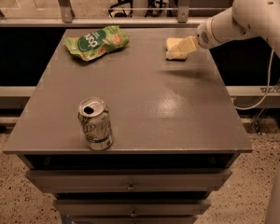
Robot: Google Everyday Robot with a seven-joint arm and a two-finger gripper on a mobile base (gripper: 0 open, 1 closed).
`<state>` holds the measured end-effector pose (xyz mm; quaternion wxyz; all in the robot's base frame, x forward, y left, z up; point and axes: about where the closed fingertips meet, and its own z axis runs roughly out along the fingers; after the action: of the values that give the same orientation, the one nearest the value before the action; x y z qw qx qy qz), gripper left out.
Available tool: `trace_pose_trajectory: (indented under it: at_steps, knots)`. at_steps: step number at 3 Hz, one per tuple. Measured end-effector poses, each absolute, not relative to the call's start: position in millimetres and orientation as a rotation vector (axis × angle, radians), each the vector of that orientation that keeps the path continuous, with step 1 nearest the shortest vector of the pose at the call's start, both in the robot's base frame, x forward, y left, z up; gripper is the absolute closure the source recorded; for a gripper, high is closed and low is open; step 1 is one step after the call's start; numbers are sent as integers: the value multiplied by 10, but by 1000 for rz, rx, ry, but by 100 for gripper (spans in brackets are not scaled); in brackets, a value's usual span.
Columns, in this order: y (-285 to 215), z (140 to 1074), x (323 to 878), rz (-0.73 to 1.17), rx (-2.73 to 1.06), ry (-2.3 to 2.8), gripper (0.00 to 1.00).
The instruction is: Move sponge near green rice chip bag
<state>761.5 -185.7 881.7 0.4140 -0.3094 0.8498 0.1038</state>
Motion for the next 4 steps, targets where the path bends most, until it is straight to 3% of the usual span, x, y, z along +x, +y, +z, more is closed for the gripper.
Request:
trace_pose_trajectory:
  at_steps: [1,2,4]
  knots:
    - [-1939,8692,7767,230,-712,2157,0]
    - [-1968,8558,7843,221,-669,2172,13]
    - [-1951,8401,7844,248,-645,2193,61]
